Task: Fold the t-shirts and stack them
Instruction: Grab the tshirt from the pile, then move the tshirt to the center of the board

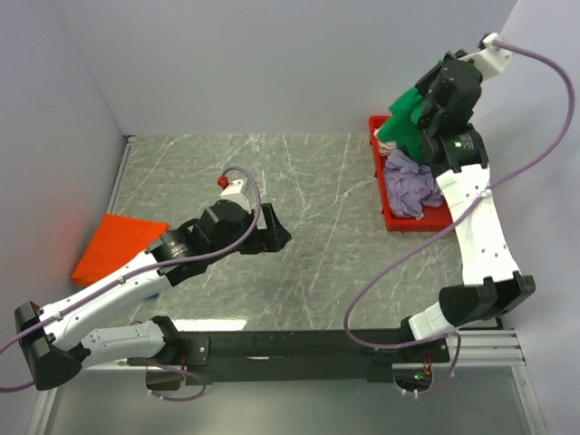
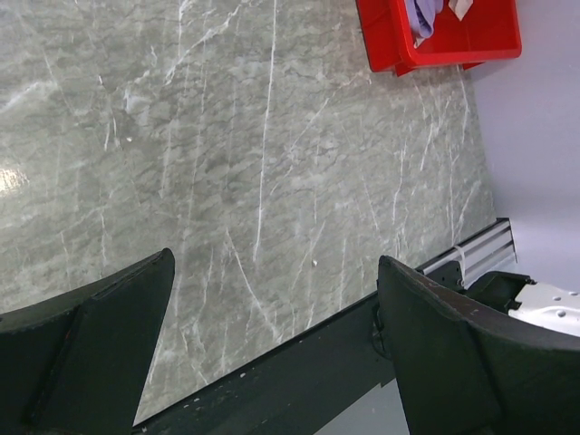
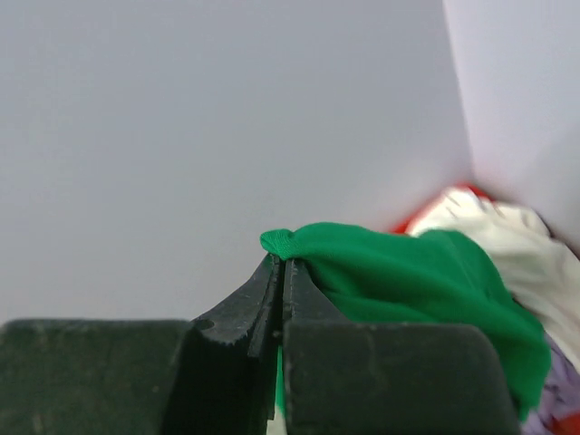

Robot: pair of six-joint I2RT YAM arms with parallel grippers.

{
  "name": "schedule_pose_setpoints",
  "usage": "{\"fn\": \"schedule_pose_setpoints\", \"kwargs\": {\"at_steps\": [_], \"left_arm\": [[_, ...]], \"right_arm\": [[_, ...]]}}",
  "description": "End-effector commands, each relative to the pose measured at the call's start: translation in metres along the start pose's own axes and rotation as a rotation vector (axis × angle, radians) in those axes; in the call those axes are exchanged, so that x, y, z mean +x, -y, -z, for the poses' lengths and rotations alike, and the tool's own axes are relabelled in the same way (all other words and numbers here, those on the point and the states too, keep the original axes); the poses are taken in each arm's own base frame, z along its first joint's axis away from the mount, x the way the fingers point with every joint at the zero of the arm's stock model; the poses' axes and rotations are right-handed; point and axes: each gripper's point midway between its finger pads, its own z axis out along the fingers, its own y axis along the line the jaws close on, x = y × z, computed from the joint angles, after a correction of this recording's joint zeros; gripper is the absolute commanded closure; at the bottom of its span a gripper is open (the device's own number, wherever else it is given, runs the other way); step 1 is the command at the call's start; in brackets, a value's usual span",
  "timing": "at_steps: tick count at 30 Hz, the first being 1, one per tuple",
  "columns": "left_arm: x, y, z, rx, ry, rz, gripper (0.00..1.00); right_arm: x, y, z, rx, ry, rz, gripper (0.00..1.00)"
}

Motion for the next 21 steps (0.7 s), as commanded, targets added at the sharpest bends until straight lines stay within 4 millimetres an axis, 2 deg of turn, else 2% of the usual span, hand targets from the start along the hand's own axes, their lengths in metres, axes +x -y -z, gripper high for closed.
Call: {"fn": "schedule_pose_setpoints", "kwargs": {"at_steps": [1, 2, 5, 8, 11, 17, 18, 19, 21], "left_arm": [[-0.024, 0.016, 0.006, 0.043, 0.064, 0.014, 0.01], [-0.025, 0.016, 0.007, 0.042, 0.068, 0.015, 0.01], [-0.030, 0.012, 0.010, 0.028, 0.086, 0.029, 0.01], [-0.036, 0.009, 0.015, 0.020, 0.106, 0.044, 0.01], [-0.042, 0.002, 0.018, -0.004, 0.131, 0.065, 0.00], [-0.054, -0.022, 0.027, -0.066, 0.187, 0.163, 0.00], [-0.059, -0.029, 0.028, -0.080, 0.201, 0.182, 0.01], [-0.060, -0.036, 0.029, -0.098, 0.201, 0.197, 0.01], [-0.071, -0.049, 0.035, -0.123, 0.237, 0.230, 0.00]], "right_arm": [[-0.103, -0.027, 0.048, -0.112, 0.195, -0.084, 1.00], [-0.116, -0.036, 0.058, -0.143, 0.214, -0.102, 1.00], [-0.136, -0.058, 0.078, -0.247, 0.222, -0.129, 1.00], [-0.149, -0.078, 0.094, -0.325, 0.229, -0.141, 1.00], [-0.147, -0.105, 0.113, -0.435, 0.198, -0.159, 1.00], [-0.108, -0.176, 0.155, -0.675, 0.070, -0.214, 1.00], [-0.094, -0.189, 0.157, -0.707, 0.040, -0.211, 1.00], [-0.089, -0.204, 0.170, -0.753, 0.006, -0.238, 1.00], [-0.076, -0.224, 0.181, -0.822, -0.042, -0.257, 1.00]]}}
